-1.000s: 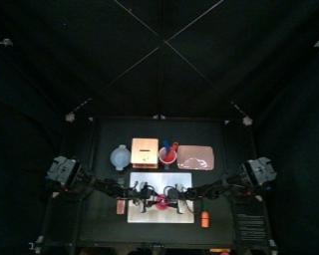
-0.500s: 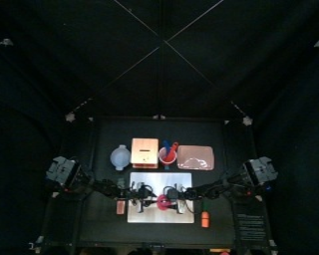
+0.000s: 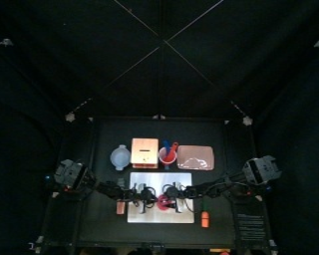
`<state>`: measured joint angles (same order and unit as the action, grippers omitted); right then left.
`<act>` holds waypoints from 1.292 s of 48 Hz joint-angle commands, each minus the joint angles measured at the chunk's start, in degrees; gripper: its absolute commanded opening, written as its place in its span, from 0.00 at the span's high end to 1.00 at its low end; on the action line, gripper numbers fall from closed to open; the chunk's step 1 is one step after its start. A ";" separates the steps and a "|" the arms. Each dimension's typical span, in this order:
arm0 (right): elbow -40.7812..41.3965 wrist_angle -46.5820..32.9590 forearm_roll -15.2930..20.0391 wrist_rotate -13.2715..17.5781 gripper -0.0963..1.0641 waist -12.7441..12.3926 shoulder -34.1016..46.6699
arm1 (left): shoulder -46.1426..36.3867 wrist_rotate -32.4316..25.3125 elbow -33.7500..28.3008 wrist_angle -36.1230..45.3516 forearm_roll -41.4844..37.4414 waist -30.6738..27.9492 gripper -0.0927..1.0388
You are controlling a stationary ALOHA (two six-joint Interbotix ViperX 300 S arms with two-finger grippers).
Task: Get the cutter from the drawer then cut the dough then place the extra dough in the bowl
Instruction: Cut the dough
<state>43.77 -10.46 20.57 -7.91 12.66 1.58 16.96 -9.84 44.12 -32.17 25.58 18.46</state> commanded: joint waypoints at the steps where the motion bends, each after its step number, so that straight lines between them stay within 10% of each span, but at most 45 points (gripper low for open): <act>1: -2.20 1.58 -0.09 0.18 0.16 -0.35 -1.14 | -0.09 -0.18 -1.85 -0.44 -0.09 -0.09 0.43; 31: -3.16 5.98 1.49 0.26 0.18 -0.53 1.05 | 3.25 0.09 -3.08 0.70 0.09 -0.35 0.45; 62: -5.27 10.55 -2.11 0.18 0.56 -1.58 -2.64 | 3.16 0.09 -2.81 2.20 1.14 -0.62 0.47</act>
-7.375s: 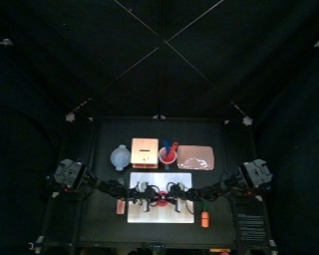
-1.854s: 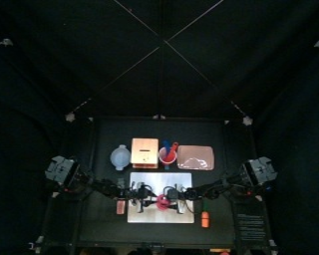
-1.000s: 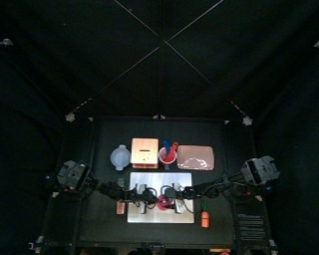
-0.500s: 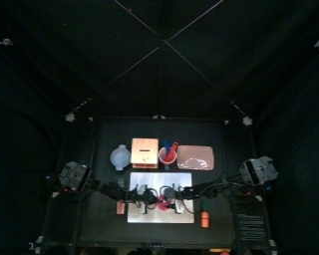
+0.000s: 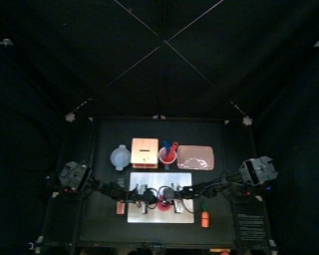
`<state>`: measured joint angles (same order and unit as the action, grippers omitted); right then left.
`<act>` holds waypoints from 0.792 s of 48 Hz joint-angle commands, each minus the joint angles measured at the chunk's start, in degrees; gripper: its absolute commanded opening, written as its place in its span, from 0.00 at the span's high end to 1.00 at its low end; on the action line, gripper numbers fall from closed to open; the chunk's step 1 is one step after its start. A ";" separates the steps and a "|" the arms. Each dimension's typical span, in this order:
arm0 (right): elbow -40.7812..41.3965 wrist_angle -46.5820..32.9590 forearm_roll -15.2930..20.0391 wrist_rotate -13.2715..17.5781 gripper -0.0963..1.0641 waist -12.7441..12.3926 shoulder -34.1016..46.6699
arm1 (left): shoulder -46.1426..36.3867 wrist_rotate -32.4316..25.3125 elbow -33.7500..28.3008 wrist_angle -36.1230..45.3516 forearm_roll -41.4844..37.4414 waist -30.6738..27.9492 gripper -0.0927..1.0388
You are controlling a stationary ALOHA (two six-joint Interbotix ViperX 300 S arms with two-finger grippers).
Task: Get the cutter from the drawer then cut the dough then place the extra dough in the bowl
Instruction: Cut the dough
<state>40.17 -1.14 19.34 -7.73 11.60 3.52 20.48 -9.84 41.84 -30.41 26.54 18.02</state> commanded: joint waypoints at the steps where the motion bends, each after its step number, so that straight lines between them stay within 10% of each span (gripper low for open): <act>1: -1.67 1.58 -1.05 0.00 0.56 -0.70 -5.01 | -0.35 0.09 -0.53 0.44 0.18 -0.18 0.47; 38: 6.24 2.20 -2.64 0.00 0.57 -3.78 -20.30 | -0.62 0.09 -0.44 2.37 1.41 -0.18 0.47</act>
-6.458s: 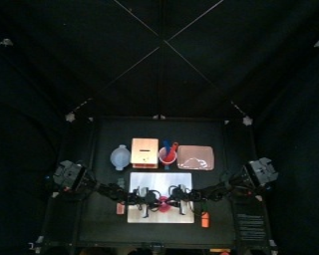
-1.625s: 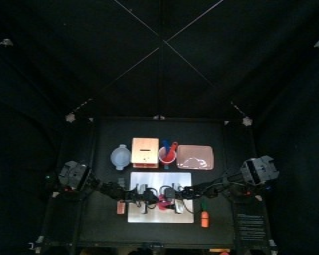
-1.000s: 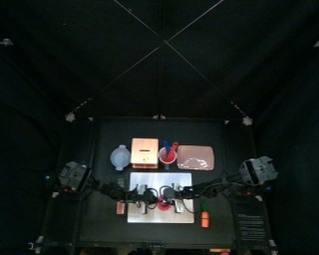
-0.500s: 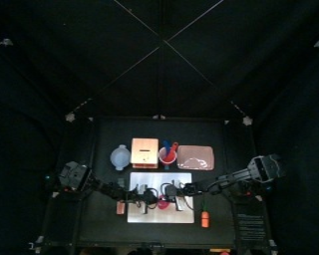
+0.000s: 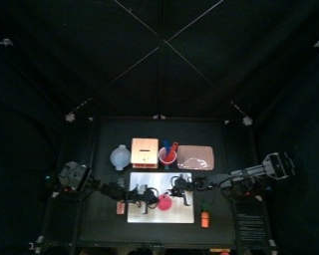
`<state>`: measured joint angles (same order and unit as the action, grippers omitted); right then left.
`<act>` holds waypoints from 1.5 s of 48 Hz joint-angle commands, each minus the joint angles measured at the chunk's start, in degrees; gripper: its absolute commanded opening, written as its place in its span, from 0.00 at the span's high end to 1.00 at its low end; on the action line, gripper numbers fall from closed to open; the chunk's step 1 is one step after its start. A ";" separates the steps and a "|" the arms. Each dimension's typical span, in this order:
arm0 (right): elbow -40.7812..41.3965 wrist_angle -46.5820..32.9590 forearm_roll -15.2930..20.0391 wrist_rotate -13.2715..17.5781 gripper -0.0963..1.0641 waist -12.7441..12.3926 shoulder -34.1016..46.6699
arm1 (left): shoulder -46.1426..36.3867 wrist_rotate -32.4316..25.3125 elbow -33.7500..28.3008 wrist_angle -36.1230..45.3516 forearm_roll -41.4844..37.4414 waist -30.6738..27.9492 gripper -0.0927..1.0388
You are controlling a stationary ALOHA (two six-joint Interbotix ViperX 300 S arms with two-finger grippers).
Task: Get the cutter from the drawer then cut the dough then place the extra dough in the bowl
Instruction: Cut the dough
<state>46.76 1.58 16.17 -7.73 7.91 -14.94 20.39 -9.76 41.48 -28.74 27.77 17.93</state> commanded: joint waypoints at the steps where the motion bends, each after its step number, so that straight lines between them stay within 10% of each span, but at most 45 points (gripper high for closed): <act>1: -0.35 -0.53 0.62 0.00 0.57 -0.18 -1.76 | -0.53 0.00 -0.09 0.70 0.18 -0.09 0.47; 32: -7.21 -0.88 1.14 0.09 0.57 2.29 14.50 | -0.97 0.00 0.09 0.97 0.18 -0.88 0.47; 72: -8.17 -0.18 4.04 0.09 0.57 4.92 16.44 | -1.23 0.00 0.44 2.11 0.26 -1.32 0.47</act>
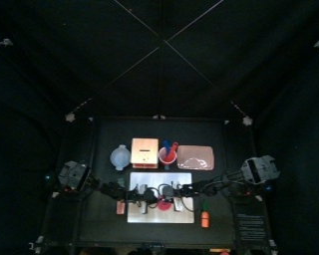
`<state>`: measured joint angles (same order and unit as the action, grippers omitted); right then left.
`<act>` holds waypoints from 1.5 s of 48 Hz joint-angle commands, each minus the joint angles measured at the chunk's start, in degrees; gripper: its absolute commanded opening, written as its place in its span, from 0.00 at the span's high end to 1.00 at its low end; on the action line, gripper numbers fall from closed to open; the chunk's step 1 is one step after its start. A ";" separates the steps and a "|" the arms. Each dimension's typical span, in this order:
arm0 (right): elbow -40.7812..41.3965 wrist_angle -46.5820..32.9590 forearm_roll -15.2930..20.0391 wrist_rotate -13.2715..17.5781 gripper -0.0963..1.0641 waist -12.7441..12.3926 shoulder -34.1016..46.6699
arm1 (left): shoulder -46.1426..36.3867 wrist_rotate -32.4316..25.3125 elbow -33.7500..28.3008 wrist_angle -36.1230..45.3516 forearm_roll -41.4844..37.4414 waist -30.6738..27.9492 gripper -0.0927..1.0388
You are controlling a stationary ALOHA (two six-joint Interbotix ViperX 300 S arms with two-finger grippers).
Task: Get the cutter from the drawer then cut the dough then place the extra dough in the bowl
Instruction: Cut the dough
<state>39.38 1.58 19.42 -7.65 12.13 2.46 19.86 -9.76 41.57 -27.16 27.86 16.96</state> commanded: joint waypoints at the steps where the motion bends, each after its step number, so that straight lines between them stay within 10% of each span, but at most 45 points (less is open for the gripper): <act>1: -0.79 -0.18 0.79 0.00 0.57 0.70 -0.88 | -0.70 0.00 0.35 0.62 0.18 -0.35 0.47; 72: -1.32 0.97 0.97 0.00 0.57 0.35 -1.05 | -4.75 0.00 0.62 -2.72 -1.41 -0.35 0.33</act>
<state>39.29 2.72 20.39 -7.56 12.57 2.90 17.31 -9.76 42.80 -29.09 26.28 16.70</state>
